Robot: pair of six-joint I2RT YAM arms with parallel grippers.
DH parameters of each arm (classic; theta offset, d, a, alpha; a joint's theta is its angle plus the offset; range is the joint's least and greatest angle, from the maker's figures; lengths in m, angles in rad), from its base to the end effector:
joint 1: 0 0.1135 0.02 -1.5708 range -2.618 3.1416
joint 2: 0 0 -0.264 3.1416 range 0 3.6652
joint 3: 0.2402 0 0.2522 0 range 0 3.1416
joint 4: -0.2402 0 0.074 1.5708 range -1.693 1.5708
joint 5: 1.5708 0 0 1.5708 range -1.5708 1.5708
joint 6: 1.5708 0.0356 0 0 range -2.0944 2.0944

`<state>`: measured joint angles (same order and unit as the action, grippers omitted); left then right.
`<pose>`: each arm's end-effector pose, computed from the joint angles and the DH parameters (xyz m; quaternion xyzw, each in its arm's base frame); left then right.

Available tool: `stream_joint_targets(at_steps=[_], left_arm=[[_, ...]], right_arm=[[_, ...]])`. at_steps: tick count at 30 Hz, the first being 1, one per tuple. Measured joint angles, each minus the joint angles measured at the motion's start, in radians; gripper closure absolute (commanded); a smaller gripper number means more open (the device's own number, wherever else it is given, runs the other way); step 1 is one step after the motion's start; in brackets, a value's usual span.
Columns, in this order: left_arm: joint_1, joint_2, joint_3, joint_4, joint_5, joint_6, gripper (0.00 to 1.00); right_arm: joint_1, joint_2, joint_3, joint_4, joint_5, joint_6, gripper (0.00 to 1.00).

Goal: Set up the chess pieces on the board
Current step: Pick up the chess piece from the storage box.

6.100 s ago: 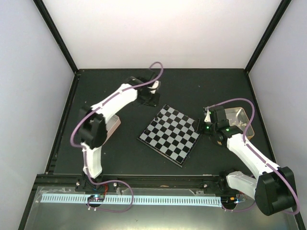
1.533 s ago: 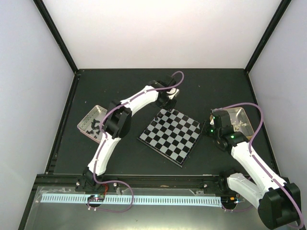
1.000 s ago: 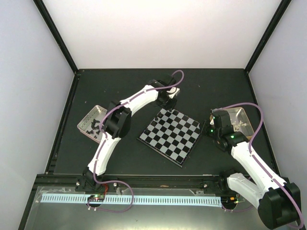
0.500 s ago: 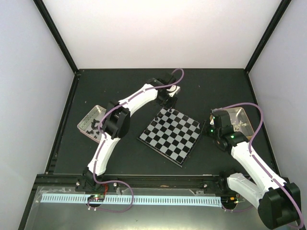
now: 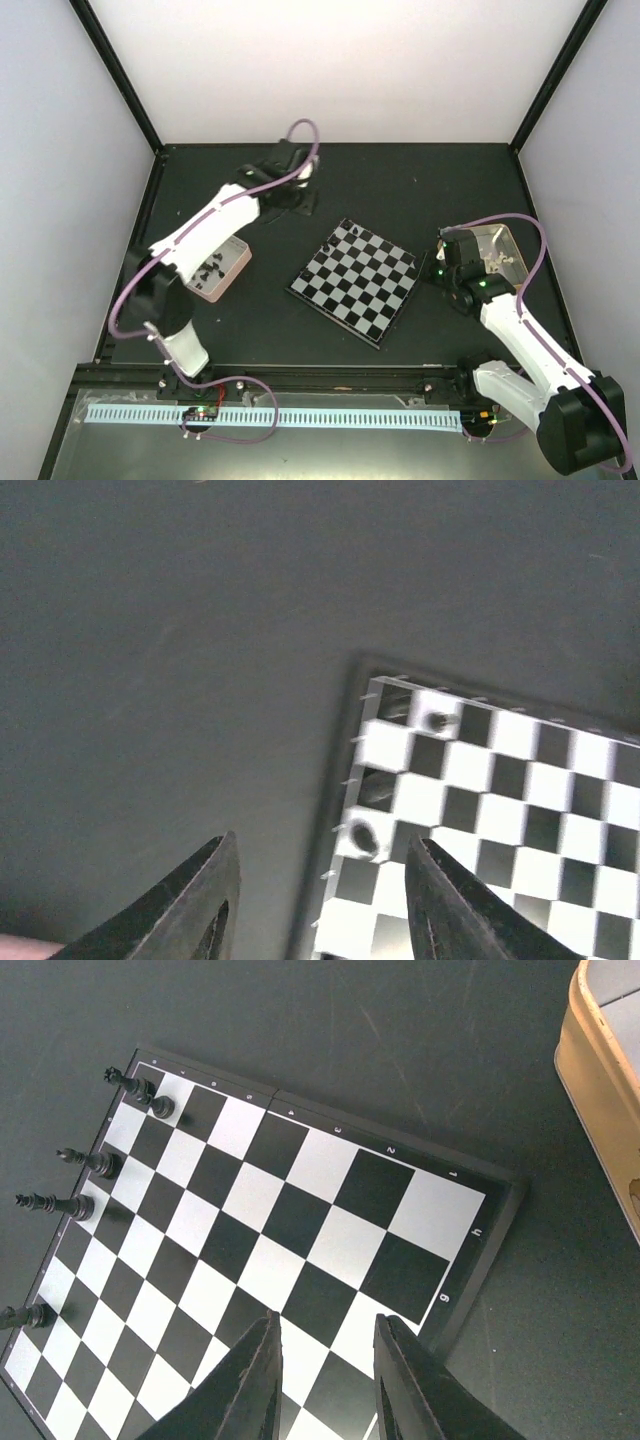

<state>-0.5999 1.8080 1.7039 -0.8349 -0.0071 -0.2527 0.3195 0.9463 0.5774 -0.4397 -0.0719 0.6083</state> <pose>0.3275 -0.2237 0.3159 0.1631 0.9364 -0.1254 0.2843 0.1809 0.0625 0.2161 0.1203 0.9199 0.1962 0.3175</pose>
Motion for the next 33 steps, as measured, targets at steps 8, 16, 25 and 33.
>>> stream_joint_targets(at_steps=[8,16,25,33], left_arm=[[0.281,-0.352,-0.514,0.123,-0.117,-0.154,0.53],[0.480,-0.441,-0.805,0.158,-0.163,-0.283,0.68],[0.591,-0.418,-0.892,0.229,-0.127,-0.324,0.74],[0.614,-0.367,-0.908,0.278,-0.122,-0.327,0.86]], right_arm=[[0.000,0.028,0.000,0.022,-0.018,0.000,0.73],[0.000,0.048,0.000,0.039,-0.032,0.000,0.73],[0.000,0.048,0.000,0.044,-0.036,0.000,0.73],[0.000,0.048,0.000,0.044,-0.036,0.000,0.73]])
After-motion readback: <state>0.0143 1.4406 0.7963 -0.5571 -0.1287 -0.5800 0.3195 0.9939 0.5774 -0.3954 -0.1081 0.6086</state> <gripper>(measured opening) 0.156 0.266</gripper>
